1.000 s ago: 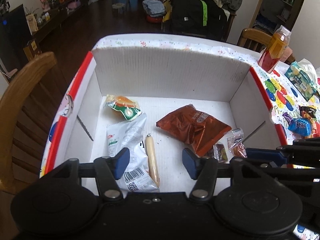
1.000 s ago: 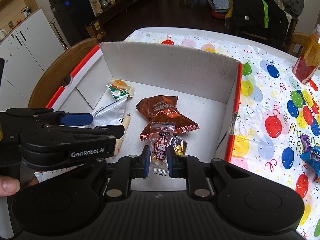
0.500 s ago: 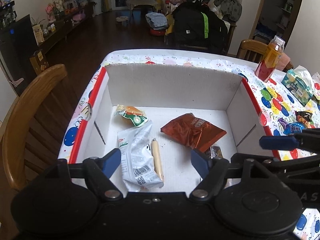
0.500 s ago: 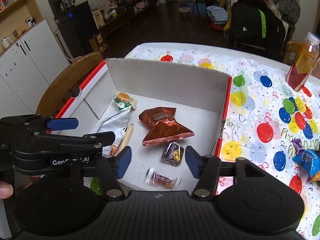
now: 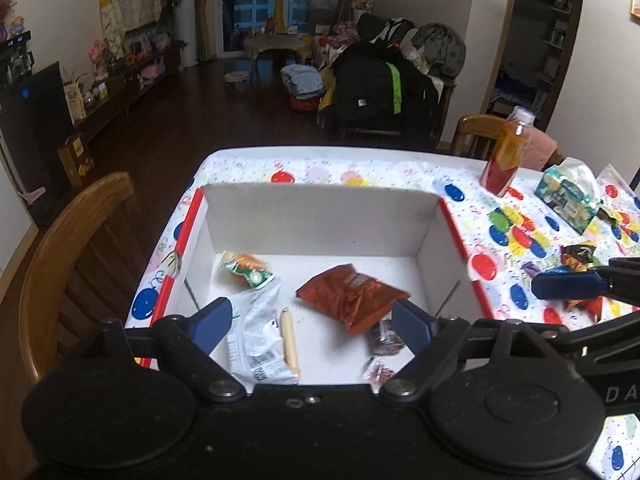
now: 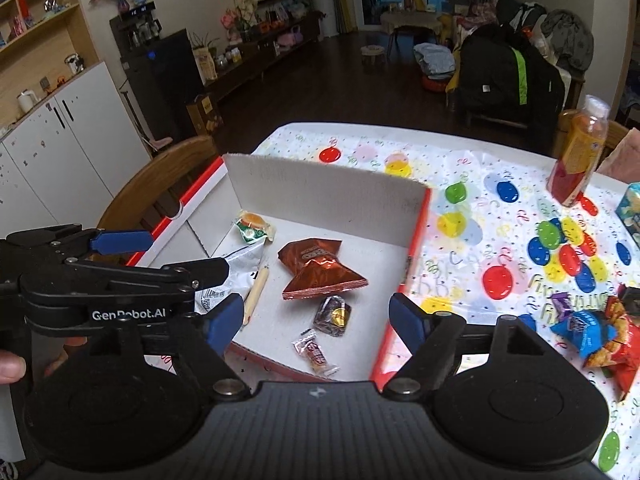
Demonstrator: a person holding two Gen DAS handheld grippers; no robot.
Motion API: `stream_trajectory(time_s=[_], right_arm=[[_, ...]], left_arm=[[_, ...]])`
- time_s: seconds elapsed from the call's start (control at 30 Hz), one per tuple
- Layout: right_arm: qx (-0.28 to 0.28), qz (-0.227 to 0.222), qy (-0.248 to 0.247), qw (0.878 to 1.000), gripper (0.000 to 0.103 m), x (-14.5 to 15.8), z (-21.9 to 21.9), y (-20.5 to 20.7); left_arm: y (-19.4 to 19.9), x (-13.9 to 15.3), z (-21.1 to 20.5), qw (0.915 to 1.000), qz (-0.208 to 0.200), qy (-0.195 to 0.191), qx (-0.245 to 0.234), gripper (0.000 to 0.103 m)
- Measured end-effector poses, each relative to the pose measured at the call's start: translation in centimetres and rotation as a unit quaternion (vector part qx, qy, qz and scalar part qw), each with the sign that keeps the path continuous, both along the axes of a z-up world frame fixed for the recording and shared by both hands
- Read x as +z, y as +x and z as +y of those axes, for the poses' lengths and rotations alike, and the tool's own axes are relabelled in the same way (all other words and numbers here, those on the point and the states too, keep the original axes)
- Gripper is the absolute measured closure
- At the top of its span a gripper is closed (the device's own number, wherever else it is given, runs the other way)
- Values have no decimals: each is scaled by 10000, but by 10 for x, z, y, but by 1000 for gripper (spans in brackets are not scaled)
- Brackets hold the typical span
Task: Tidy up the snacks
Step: 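Move both tools from the box back over the snack pile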
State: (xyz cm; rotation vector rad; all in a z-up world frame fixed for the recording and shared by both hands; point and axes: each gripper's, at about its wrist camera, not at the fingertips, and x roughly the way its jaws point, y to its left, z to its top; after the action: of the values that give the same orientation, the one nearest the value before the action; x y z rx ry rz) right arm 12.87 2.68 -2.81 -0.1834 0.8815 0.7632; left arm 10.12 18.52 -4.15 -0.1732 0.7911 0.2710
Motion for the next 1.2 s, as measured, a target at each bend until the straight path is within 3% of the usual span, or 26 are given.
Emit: stream_trajectory(time_s=[0.5,0.9,1.2], right_arm=[[-617,-293,331,9971,21,22,-106,2],[-1449,-368,231,9885,21,12,-206,27],[-1821,-306,29,9828,21,-11,-261,52]], left_arm=[[14,21,-58,9980,-418,95,-473,4],[51,17,-129,9935,-554,-38,-996,0],[93,2,-178,9917,-337,-298,-1204,0]])
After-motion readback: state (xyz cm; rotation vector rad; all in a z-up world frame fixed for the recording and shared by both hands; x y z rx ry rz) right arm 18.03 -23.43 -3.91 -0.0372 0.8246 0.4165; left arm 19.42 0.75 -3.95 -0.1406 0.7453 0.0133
